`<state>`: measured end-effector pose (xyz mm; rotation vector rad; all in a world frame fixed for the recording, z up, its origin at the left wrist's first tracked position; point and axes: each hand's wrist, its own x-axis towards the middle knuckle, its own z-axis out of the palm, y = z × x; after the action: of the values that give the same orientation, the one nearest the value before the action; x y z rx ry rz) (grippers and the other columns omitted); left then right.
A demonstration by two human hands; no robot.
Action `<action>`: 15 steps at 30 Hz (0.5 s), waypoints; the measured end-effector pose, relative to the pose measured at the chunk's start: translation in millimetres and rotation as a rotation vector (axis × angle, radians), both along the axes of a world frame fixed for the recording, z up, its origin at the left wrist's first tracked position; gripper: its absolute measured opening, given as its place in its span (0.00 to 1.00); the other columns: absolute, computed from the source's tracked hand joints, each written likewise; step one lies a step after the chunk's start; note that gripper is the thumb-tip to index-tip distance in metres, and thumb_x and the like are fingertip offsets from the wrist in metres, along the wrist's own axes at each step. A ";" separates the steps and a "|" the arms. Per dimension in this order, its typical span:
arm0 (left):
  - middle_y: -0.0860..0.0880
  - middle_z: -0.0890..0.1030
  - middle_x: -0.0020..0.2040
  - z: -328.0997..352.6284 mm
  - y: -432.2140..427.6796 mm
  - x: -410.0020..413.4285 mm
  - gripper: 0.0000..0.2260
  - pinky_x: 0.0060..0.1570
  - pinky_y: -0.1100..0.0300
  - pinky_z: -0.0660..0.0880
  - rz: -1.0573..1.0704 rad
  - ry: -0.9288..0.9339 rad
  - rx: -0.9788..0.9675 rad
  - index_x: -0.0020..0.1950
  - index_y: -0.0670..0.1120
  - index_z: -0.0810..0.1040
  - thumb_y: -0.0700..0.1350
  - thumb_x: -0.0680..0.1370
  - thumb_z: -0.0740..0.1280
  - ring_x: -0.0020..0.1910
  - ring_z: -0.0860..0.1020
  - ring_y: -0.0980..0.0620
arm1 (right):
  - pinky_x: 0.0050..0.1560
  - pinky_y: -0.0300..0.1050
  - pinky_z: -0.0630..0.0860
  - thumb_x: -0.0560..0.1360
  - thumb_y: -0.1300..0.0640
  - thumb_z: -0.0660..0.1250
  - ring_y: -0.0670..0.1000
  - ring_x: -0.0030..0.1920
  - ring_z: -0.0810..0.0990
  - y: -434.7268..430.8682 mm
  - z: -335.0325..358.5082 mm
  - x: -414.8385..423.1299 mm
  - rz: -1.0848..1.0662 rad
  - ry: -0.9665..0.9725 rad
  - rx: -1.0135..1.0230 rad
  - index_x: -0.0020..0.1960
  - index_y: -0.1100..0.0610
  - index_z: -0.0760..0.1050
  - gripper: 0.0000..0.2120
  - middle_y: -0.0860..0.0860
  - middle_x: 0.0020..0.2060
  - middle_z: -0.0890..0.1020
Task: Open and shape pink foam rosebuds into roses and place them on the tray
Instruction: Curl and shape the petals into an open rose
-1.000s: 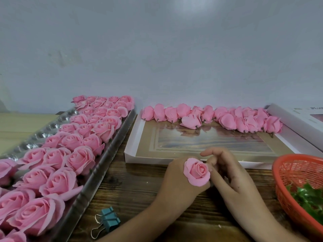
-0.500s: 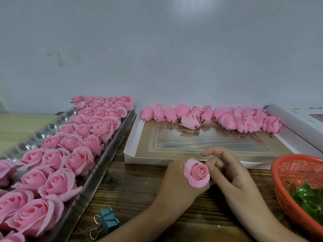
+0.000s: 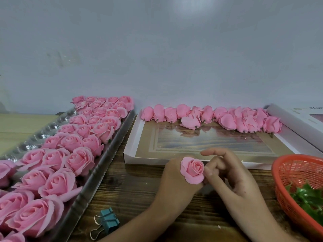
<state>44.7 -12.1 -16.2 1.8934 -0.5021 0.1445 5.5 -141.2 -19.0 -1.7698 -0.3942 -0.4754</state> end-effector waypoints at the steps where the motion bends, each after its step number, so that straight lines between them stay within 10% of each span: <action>1: 0.59 0.71 0.22 0.2 -0.1 0.2 0.19 0.30 0.73 0.63 0.006 0.000 0.002 0.26 0.55 0.67 0.39 0.69 0.72 0.26 0.70 0.61 | 0.38 0.50 0.74 0.76 0.49 0.68 0.61 0.36 0.77 -0.1 -0.3 0.8 0.006 0.008 0.019 0.55 0.43 0.75 0.08 0.52 0.33 0.77; 5: 0.57 0.71 0.24 2.1 0.5 -0.4 0.18 0.32 0.69 0.66 0.003 -0.006 0.001 0.26 0.54 0.68 0.40 0.70 0.72 0.28 0.70 0.60 | 0.38 0.59 0.78 0.79 0.52 0.62 0.56 0.34 0.79 -3.3 -4.2 2.6 0.045 0.031 0.034 0.59 0.45 0.75 0.10 0.54 0.35 0.77; 15: 0.59 0.71 0.23 0.4 -0.8 -0.9 0.20 0.29 0.72 0.62 0.007 -0.023 0.053 0.26 0.55 0.66 0.40 0.70 0.71 0.26 0.68 0.60 | 0.37 0.40 0.75 0.75 0.60 0.63 0.58 0.34 0.76 -5.5 -6.0 3.5 0.052 0.029 0.034 0.56 0.43 0.75 0.15 0.51 0.32 0.75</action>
<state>43.8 -13.0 -15.8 1.9469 -0.5201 0.1594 9.0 -146.7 -24.9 -1.7277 -0.4086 -0.4161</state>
